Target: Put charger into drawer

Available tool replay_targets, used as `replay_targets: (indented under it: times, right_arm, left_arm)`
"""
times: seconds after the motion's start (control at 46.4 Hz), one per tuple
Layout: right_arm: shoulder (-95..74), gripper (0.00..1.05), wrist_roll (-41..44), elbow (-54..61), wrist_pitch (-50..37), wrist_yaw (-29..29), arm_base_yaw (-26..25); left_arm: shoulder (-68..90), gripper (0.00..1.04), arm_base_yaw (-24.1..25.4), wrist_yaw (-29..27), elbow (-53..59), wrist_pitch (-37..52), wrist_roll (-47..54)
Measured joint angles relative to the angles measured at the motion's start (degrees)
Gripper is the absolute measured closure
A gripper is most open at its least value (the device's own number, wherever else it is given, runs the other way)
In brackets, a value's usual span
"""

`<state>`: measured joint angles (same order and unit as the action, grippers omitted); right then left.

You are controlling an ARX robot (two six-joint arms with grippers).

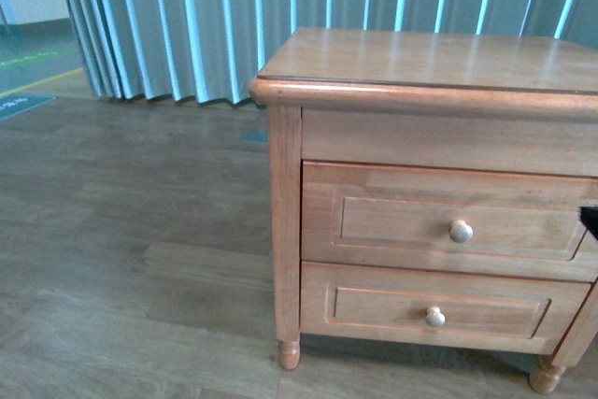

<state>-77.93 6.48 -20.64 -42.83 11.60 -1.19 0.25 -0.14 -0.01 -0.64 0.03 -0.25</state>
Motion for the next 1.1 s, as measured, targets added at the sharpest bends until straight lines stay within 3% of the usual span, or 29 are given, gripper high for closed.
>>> replay_targets:
  times: [0.28, 0.517, 0.582, 0.625, 0.819, 0.905, 1.034, 1.099]
  right_arm:
    - [24.9, 0.08, -5.5, 5.3, 15.6, 9.0, -9.1]
    - [27.5, 0.08, -6.1, 5.6, 16.2, 9.0, -9.7]
    - [27.6, 0.22, -6.2, 9.4, 6.4, -0.9, -7.7]
    - [29.2, 0.33, -6.2, 11.2, 4.5, -3.9, -6.8]
    - [35.7, 0.68, -6.2, 14.9, 7.0, -6.3, -4.2]
    - [38.4, 0.83, -6.2, 16.0, 8.7, -11.1, -0.8]
    - [42.2, 1.03, -6.2, 17.0, 11.2, -11.2, 1.0]
    - [44.1, 1.03, -6.2, 17.5, 12.5, -11.4, 1.0]
  left_arm:
    - [0.0, 0.06, 0.0, 0.0, 0.0, 0.0, 0.0]
    - [0.0, 0.06, 0.0, 0.0, 0.0, 0.0, 0.0]
    - [0.0, 0.06, 0.0, 0.0, 0.0, 0.0, 0.0]
    - [0.0, 0.06, 0.0, 0.0, 0.0, 0.0, 0.0]
    - [0.0, 0.06, 0.0, 0.0, 0.0, 0.0, 0.0]
    - [0.0, 0.06, 0.0, 0.0, 0.0, 0.0, 0.0]
    - [0.0, 0.06, 0.0, 0.0, 0.0, 0.0, 0.0]
    - [0.0, 0.06, 0.0, 0.0, 0.0, 0.0, 0.0]
